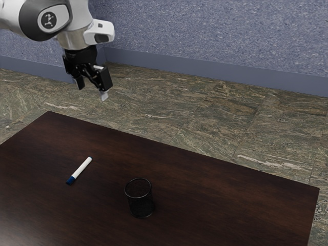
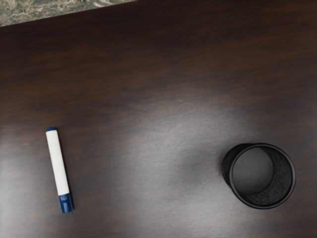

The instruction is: Put the marker into the pen holder.

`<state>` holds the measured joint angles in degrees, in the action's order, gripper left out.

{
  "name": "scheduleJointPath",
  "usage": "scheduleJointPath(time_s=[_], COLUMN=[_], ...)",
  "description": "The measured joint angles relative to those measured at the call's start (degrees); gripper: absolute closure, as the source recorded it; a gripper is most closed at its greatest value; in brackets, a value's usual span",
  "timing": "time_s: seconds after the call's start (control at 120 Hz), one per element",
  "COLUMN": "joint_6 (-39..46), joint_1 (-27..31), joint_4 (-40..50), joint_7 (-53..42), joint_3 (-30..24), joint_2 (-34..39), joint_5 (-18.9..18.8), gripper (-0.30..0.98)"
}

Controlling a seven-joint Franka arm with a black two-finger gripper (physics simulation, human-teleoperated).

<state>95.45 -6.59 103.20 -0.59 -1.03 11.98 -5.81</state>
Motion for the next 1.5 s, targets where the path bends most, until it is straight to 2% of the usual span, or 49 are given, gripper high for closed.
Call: scheduleJointPath(time_s=[0.117,0.192,0.3,0.525,0.675,0.8,0.925,1.033,1.25,1.5], joint_6=[1.36,5.45,12.64,27.32,33.06,36.33,37.50,37.33,37.31,37.52], joint_1=[0.79,7.71,17.52,27.33,23.74,23.71,23.83,23.54,20.44,19.90], joint_4=[4.16,10.25,14.21,17.48,17.54,17.58,18.01,18.00,14.62,12.27], joint_7=[-0.07,-0.61,-3.57,-11.43,-15.30,-17.87,-19.01,-18.50,-17.78,-17.16], joint_3=[0.40,0.52,0.51,0.68,0.67,0.74,1.96,2.52,3.62,5.19], joint_2=[0.59,-1.23,-6.42,-16.06,-20.38,-22.58,-24.38,-25.43,-30.77,-33.95], joint_5=[0.03,0.18,0.20,0.53,0.78,1.32,6.92,9.34,6.47,6.45], gripper=[0.00,0.00,0.00,0.00,0.00,0.00,0.00,0.00,0.00,0.00])
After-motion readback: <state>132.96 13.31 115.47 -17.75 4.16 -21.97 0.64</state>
